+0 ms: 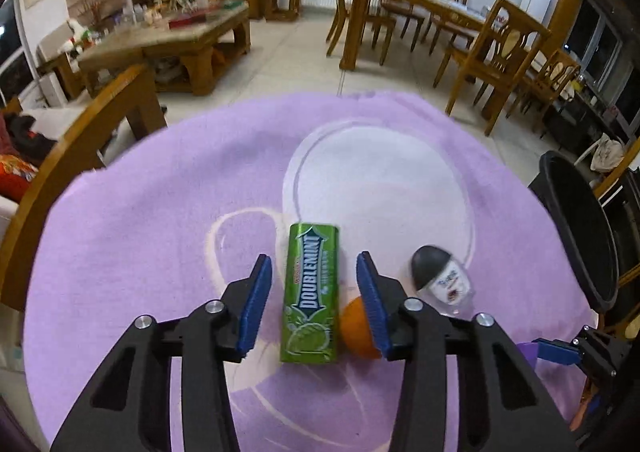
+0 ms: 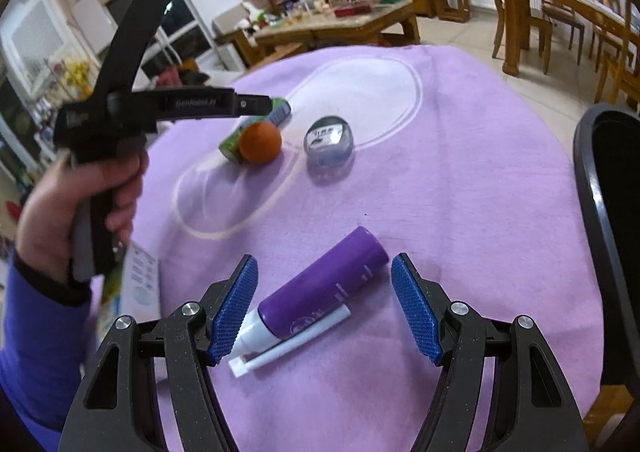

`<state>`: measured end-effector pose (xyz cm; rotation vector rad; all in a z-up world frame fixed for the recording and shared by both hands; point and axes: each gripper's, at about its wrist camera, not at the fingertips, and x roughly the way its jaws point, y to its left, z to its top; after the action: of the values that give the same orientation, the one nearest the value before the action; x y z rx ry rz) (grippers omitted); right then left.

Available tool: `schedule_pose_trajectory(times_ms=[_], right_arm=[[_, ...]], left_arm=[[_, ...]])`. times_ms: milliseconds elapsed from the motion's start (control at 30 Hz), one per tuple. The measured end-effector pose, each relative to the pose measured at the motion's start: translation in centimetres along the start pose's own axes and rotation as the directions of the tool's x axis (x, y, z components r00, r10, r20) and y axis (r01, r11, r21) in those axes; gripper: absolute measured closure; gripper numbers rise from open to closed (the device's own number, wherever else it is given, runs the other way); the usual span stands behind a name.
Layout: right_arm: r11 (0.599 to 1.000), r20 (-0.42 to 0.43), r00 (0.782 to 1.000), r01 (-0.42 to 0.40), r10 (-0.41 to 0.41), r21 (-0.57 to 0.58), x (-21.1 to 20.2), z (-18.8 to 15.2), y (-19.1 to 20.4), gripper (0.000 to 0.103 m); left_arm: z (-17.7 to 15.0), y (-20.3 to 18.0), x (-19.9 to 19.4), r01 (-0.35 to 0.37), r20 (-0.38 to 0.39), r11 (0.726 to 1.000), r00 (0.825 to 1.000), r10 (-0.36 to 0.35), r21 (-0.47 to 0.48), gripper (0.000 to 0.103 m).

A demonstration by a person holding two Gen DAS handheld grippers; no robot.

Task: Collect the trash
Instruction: 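Grasp the green Doublemint gum pack with the left gripper while the right gripper grasps the purple tube, then carry the gum pack and purple tube over the black bin and release both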

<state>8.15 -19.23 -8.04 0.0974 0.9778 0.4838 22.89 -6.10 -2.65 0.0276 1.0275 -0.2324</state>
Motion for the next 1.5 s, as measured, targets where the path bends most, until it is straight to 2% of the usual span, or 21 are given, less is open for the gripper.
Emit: schedule_pose_trajectory(times_ms=[67,167,233,333,500,567,633,700,900,1000,1100,1233,1500], right_arm=[[1.0,-0.008,1.0,0.022,-0.022,-0.019,0.7,0.2,0.4,0.034],[0.995,-0.008,0.997,0.075,-0.076,-0.068,1.7,0.6,1.4,0.041],[0.99,-0.013,0.995,0.096,-0.098,-0.099,1.9,0.6,1.4,0.053],[0.985,-0.016,0.994,0.104,-0.107,-0.14,2.5,0.5,1.7,0.061],[0.98,-0.016,0.994,0.101,-0.105,-0.174,3.3,0.6,2.8,0.077],[0.98,0.002,0.995,0.098,-0.099,-0.172,2.9,0.9,2.8,0.078],[0.983,0.027,0.996,0.084,-0.081,-0.165,2.5,1.0,2.6,0.078],[0.986,0.064,0.997,0.055,-0.045,-0.158,1.6,1.1,2.5,0.078],[0.99,0.181,0.983,0.006,0.02,-0.14,-1.5,2.1,2.4,0.078],[0.993,0.23,0.971,-0.034,0.06,-0.114,-3.1,2.4,2.1,0.078],[0.993,0.264,0.961,-0.052,0.078,-0.104,-4.0,2.8,2.2,0.078],[0.992,0.317,0.944,-0.065,0.095,-0.104,-5.6,3.1,2.9,0.078],[0.988,0.429,0.891,-0.107,0.147,-0.115,-9.7,4.6,4.2,0.077]], left_arm=[[0.0,0.7,0.6,0.02,-0.023,1.0,1.0,-0.02,-0.006,0.06],[0.0,0.6,0.8,-0.022,-0.037,0.999,0.999,0.023,0.029,0.06],[-0.1,0.8,1.1,-0.04,-0.047,0.998,0.998,0.043,0.057,0.072],[-0.6,0.9,1.3,-0.103,-0.048,0.988,0.993,0.109,0.114,0.073],[-1.1,1.2,0.9,-0.093,-0.034,0.989,0.995,0.098,0.114,0.073],[-1.7,1.6,0.5,-0.075,-0.014,0.992,0.997,0.076,0.097,0.073],[-1.8,1.7,-0.4,-0.022,0.024,0.997,0.999,0.02,0.08,0.073],[-2.4,1.8,-2.0,-0.009,0.085,0.998,0.996,0.004,0.06,0.073],[-3.5,2.3,-7.3,0.02,0.271,1.0,0.962,-0.025,0.02,0.073],[-5.0,1.5,-10.5,0.031,0.362,0.999,0.932,-0.036,0.019,0.073],[-6.3,0.2,-12.6,0.045,0.421,0.999,0.906,-0.052,0.028,0.073],[-7.5,-0.9,-14.2,0.064,0.458,0.997,0.886,-0.072,0.034,0.073],[-8.6,-2.3,-15.4,0.081,0.482,0.997,0.873,-0.079,0.017,0.073]])
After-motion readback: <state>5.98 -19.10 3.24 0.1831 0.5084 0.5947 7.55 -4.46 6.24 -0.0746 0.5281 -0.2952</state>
